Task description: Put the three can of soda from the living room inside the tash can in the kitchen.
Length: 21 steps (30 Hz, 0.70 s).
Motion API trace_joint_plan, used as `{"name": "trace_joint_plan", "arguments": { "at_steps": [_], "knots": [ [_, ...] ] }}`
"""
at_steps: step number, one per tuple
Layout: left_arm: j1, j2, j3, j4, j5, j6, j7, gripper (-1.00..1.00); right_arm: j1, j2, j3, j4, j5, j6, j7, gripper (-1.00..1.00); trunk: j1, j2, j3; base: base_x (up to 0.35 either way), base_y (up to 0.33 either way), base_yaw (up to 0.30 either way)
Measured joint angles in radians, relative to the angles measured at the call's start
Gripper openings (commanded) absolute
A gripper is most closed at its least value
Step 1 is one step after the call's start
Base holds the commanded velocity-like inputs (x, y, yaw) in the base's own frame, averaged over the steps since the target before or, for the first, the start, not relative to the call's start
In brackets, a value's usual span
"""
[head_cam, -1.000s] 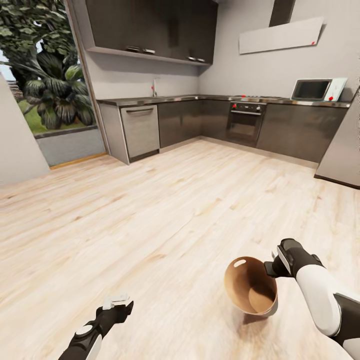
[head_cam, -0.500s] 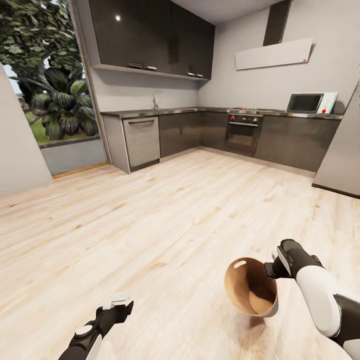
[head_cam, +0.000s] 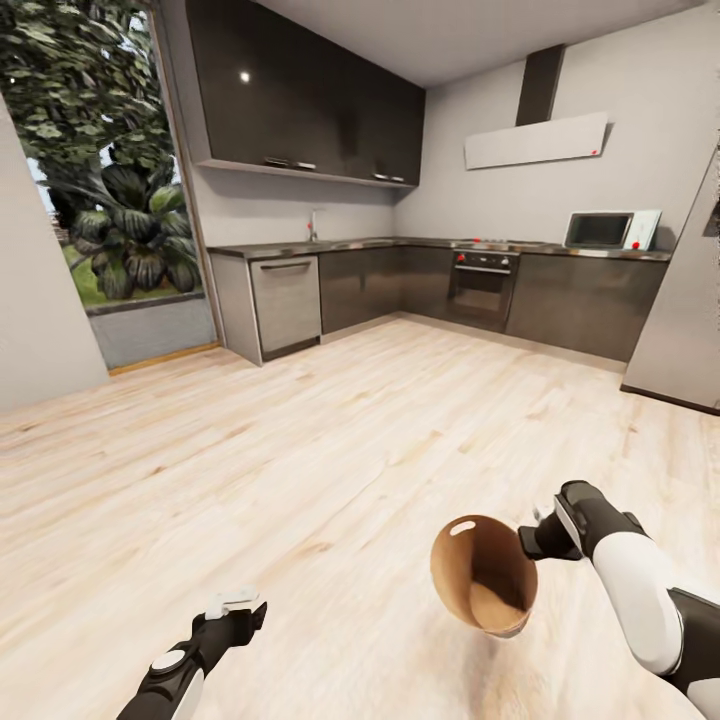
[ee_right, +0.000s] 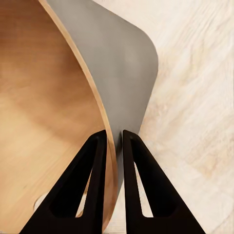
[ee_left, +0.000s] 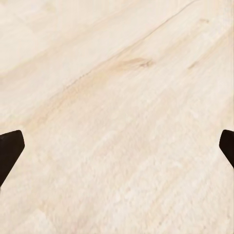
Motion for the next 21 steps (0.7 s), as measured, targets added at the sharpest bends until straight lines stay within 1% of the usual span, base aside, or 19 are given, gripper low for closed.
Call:
{"name": "trace_joint_plan", "arguments": {
  "at_steps": [1,2,3,4,5,6,8,9,11,13,14,16,18,21],
  "knots": [
    [0.000,0.000,0.000,0.000,0.000,0.000,0.000,1.00,0.000,0.000,0.001,0.000,0.005,0.000,0.010,-1.00,0.000,0.000,0.004,0.000,0.000,0.000],
    [0.000,0.000,0.000,0.000,0.000,0.000,0.000,1.00,0.000,0.000,0.005,0.001,0.028,-0.001,0.044,-1.00,-0.001,0.000,0.008,0.000,0.000,0.000],
    [0.000,0.000,0.000,0.000,0.000,0.000,0.000,1.00,0.000,0.000,0.005,0.002,0.026,0.002,0.066,-1.00,-0.001,0.001,0.012,0.000,0.000,0.000],
    [0.000,0.000,0.000,0.000,0.000,0.000,0.000,1.00,0.000,0.000,0.004,0.002,0.020,0.003,0.092,-1.00,-0.002,0.001,0.015,0.000,0.000,0.000],
    [0.000,0.000,0.000,0.000,0.000,0.000,0.001,1.00,0.000,0.000,0.004,0.003,0.020,0.005,0.132,-1.00,-0.002,0.001,0.019,0.000,0.000,0.000],
    [0.000,0.000,0.000,0.000,0.000,0.000,0.001,1.00,0.000,0.000,0.000,0.004,-0.002,0.012,0.152,-1.00,-0.003,0.001,0.023,0.000,0.000,0.000],
    [0.000,0.000,0.000,0.000,0.000,0.000,0.001,1.00,0.000,0.001,-0.002,0.013,-0.013,0.016,0.199,-1.00,-0.004,0.002,0.031,0.000,0.000,0.000],
    [0.000,0.000,0.000,0.000,0.000,0.000,0.001,1.00,0.000,0.001,-0.002,0.018,-0.016,0.019,0.206,-1.00,-0.004,0.002,0.035,0.000,0.000,0.000],
    [0.000,0.000,0.000,0.000,0.001,0.000,0.001,1.00,0.000,0.000,0.003,0.031,0.014,0.014,0.216,-1.00,-0.005,0.003,0.043,0.000,0.000,0.000],
    [0.000,0.000,0.000,0.000,0.001,0.000,0.001,1.00,0.000,0.000,0.010,0.039,0.040,0.035,0.221,-1.00,-0.006,0.003,0.050,0.000,0.000,0.000],
    [0.000,0.000,0.000,0.000,0.001,0.000,0.001,1.00,-0.001,0.000,0.008,0.043,0.039,0.079,0.224,-1.00,-0.010,0.010,0.054,0.000,0.000,0.000],
    [0.000,0.000,0.000,0.000,0.001,0.000,0.001,1.00,0.000,0.001,0.008,0.057,0.028,0.111,0.224,-1.00,-0.017,0.024,0.060,0.000,0.000,0.000],
    [0.000,0.000,0.000,0.000,0.001,0.000,0.001,1.00,-0.001,-0.001,0.001,0.050,0.023,0.113,0.223,-1.00,-0.025,0.038,0.066,0.000,0.000,0.000],
    [0.000,0.000,0.000,0.000,0.000,-0.001,0.001,1.00,0.001,-0.005,0.000,0.086,0.014,0.118,0.225,-1.00,-0.036,0.059,0.075,0.000,0.000,0.000]
  ]
}}
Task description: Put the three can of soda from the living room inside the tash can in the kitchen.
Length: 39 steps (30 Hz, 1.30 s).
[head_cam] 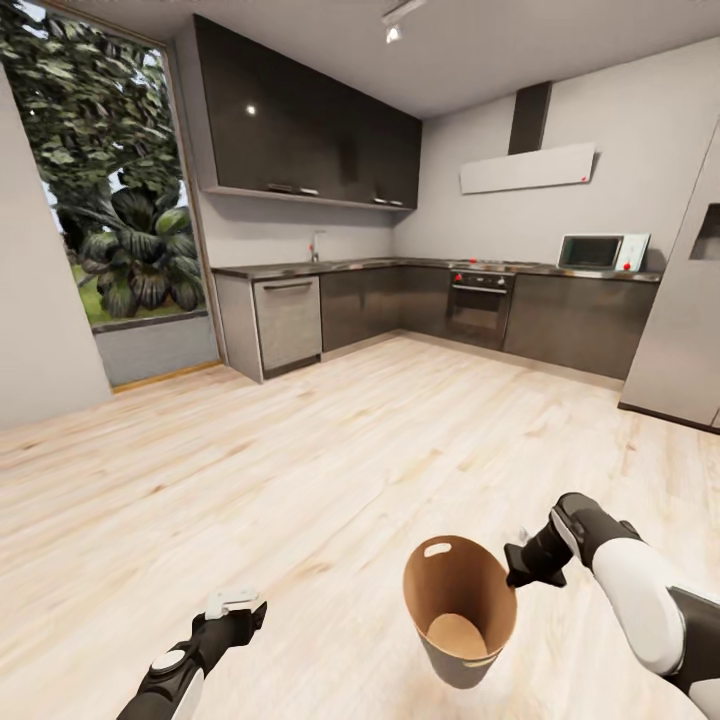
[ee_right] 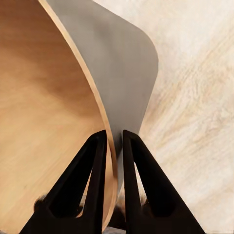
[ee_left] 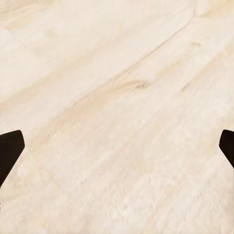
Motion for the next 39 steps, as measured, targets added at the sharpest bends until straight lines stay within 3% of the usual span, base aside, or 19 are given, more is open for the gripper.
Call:
{"name": "trace_joint_plan", "arguments": {
  "at_steps": [5,12,17,26,39],
  "knots": [
    [0.000,0.000,0.000,0.000,0.000,-0.009,0.000,1.00,0.008,-0.006,0.011,0.060,0.018,-0.005,0.000,-1.00,-0.019,0.035,0.016,0.000,0.000,0.000],
    [0.000,0.001,0.000,0.000,-0.001,-0.030,0.000,1.00,0.024,-0.005,0.002,0.070,-0.003,0.000,0.005,-1.00,-0.019,0.035,0.016,0.000,0.000,0.000],
    [0.000,0.001,0.000,-0.001,0.000,-0.033,0.000,1.00,0.034,-0.003,0.011,0.071,0.015,-0.004,0.005,-1.00,-0.019,0.035,0.016,0.000,0.000,0.000],
    [0.000,0.001,0.001,0.000,0.000,-0.034,0.000,1.00,0.041,0.002,0.007,0.071,0.004,-0.002,0.008,-1.00,-0.019,0.035,0.016,0.000,0.000,0.000],
    [0.000,0.002,0.000,0.000,-0.001,-0.033,-0.001,1.00,0.045,0.004,0.008,0.072,0.006,-0.003,0.006,-1.00,-0.069,0.126,0.056,0.000,0.000,0.000]
  ]
}}
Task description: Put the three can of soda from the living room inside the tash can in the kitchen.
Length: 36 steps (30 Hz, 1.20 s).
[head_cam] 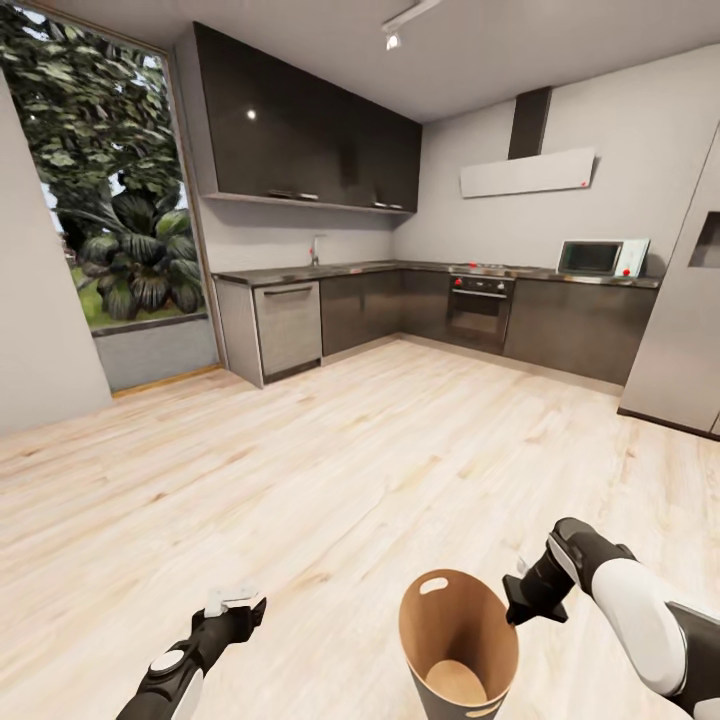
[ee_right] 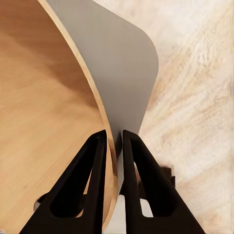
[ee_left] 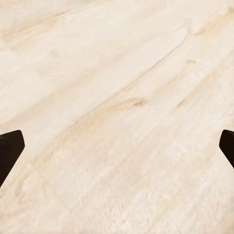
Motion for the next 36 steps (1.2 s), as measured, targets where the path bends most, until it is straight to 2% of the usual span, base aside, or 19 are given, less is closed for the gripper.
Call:
{"name": "trace_joint_plan", "arguments": {
  "at_steps": [4,8,13,18,23,26,29,36],
  "knots": [
    [0.000,0.000,0.000,0.000,0.000,0.000,0.000,1.00,0.001,-0.002,0.000,0.000,0.003,-0.001,0.001,-1.00,-0.015,0.028,0.013,0.000,0.000,0.000],
    [0.000,0.000,0.000,0.001,0.000,0.000,0.001,1.00,0.023,-0.004,-0.008,-0.009,-0.012,0.003,0.003,-1.00,-0.031,0.056,0.025,0.000,0.000,0.000],
    [0.000,0.000,0.000,0.001,0.000,0.000,0.001,1.00,0.034,-0.008,0.001,-0.015,0.009,-0.002,0.005,-1.00,-0.050,0.091,0.041,0.000,0.000,0.000],
    [0.000,0.000,0.000,0.002,0.000,0.000,0.001,1.00,0.036,-0.011,-0.003,-0.019,-0.007,0.002,0.007,-1.00,-0.069,0.126,0.056,0.000,0.000,0.000],
    [0.000,0.000,0.000,0.002,0.000,0.000,0.001,1.00,0.036,-0.013,0.010,-0.022,0.017,-0.022,0.007,-1.00,-0.088,0.161,0.072,0.000,0.000,0.000],
    [0.000,0.000,0.000,0.005,-0.001,0.000,0.001,1.00,0.036,-0.013,0.009,-0.022,0.011,-0.029,0.008,-1.00,-0.100,0.182,0.081,0.000,0.000,0.000],
    [0.000,-0.001,0.000,0.053,0.000,-0.002,0.001,1.00,0.036,-0.013,0.005,-0.027,0.001,-0.030,0.010,-1.00,-0.111,0.203,0.091,0.000,0.000,0.000],
    [0.000,-0.001,0.004,0.129,0.002,-0.003,0.002,1.00,0.032,-0.002,0.015,-0.035,0.014,-0.035,0.017,-1.00,-0.138,0.252,0.113,0.000,0.000,0.000]
  ]
}}
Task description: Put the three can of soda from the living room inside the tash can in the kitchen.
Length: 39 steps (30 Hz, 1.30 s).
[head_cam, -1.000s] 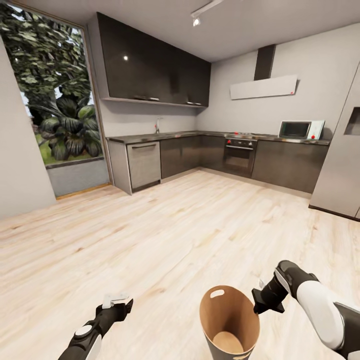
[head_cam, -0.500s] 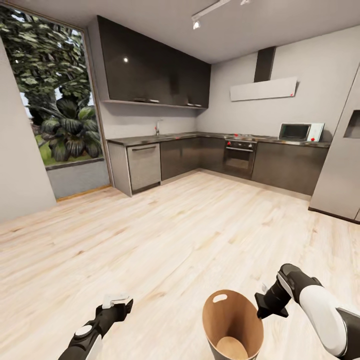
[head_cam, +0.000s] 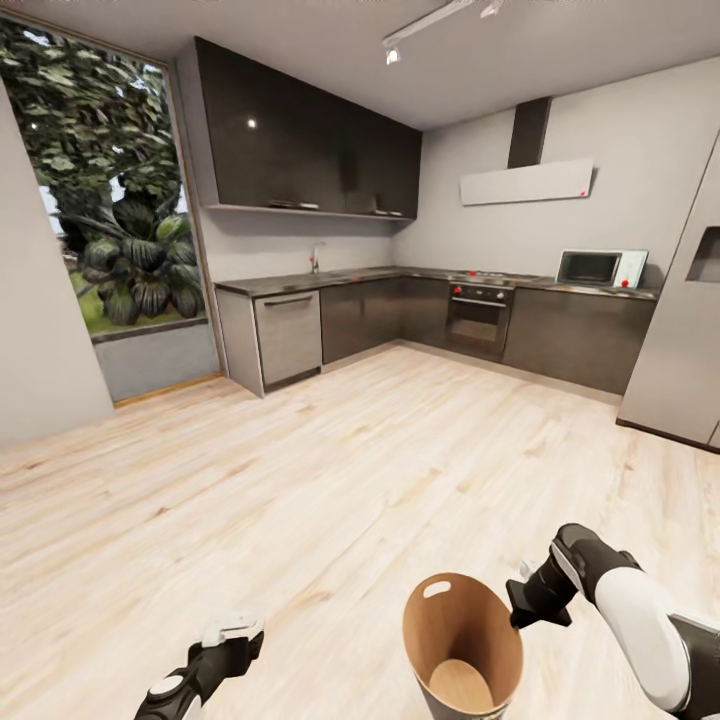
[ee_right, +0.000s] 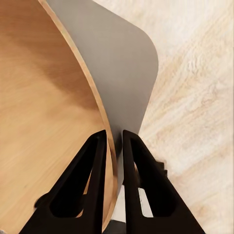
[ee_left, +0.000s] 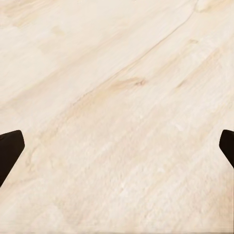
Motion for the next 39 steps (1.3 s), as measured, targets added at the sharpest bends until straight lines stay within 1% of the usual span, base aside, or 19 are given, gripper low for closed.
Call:
{"name": "trace_joint_plan", "arguments": {
  "at_steps": [2,4,11,14,16,17,20,23,26,30,35,39],
  "knots": [
    [0.000,0.000,0.001,0.001,0.000,0.001,0.000,1.00,-0.002,0.003,-0.005,-0.001,-0.013,0.003,0.003,-1.00,-0.008,0.014,0.006,0.000,0.000,0.000],
    [0.000,0.000,0.001,0.000,0.001,0.001,0.002,1.00,-0.004,0.004,-0.007,0.000,-0.017,0.005,0.010,-1.00,-0.015,0.028,0.013,0.000,0.000,0.000],
    [0.000,-0.003,0.002,-0.003,0.001,0.002,0.003,1.00,-0.003,0.004,-0.001,0.002,-0.003,0.002,0.023,-1.00,-0.042,0.077,0.034,0.000,0.000,0.000],
    [0.000,-0.002,0.003,-0.003,0.001,0.001,0.002,1.00,0.000,0.001,-0.005,0.000,-0.010,-0.004,0.024,-1.00,-0.042,0.077,0.035,0.000,0.000,0.000],
    [0.000,-0.001,0.003,-0.002,0.002,0.000,0.001,1.00,0.002,0.000,-0.002,-0.002,0.000,-0.056,0.023,-1.00,-0.042,0.077,0.035,0.000,0.000,0.000],
    [0.000,-0.001,0.003,-0.003,0.002,0.000,0.001,1.00,0.002,0.000,0.000,-0.001,0.002,-0.065,0.024,-1.00,-0.042,0.077,0.035,0.000,0.000,0.000],
    [0.000,-0.001,0.002,-0.003,0.002,0.000,0.000,1.00,0.004,0.000,0.014,0.000,-0.009,-0.084,0.025,-1.00,-0.042,0.077,0.035,-0.020,0.000,0.000],
    [0.000,-0.001,0.002,-0.004,0.002,0.001,0.000,1.00,0.004,0.000,0.027,0.000,-0.009,-0.096,0.026,-1.00,-0.042,0.077,0.035,-0.137,0.000,0.000],
    [0.000,-0.001,0.003,-0.004,0.002,0.001,-0.001,1.00,0.005,0.001,0.034,0.000,-0.003,-0.119,0.025,-1.00,-0.042,0.077,0.035,-0.247,-0.020,0.000],
    [0.000,0.000,0.002,-0.003,0.002,0.002,-0.001,1.00,0.011,0.001,0.031,0.002,-0.015,-0.133,0.025,-1.00,-0.042,0.077,0.035,-0.293,-0.071,0.000],
    [0.000,0.000,-0.001,-0.003,0.001,0.002,0.000,1.00,0.024,-0.001,0.039,0.003,0.000,-0.185,0.025,-1.00,-0.042,0.077,0.035,-0.311,-0.097,0.000],
    [0.000,-0.001,-0.002,-0.003,0.002,0.002,0.002,1.00,0.034,-0.003,0.030,0.007,-0.019,-0.196,0.027,-1.00,-0.042,0.077,0.035,-0.316,-0.103,0.000]
  ]
}}
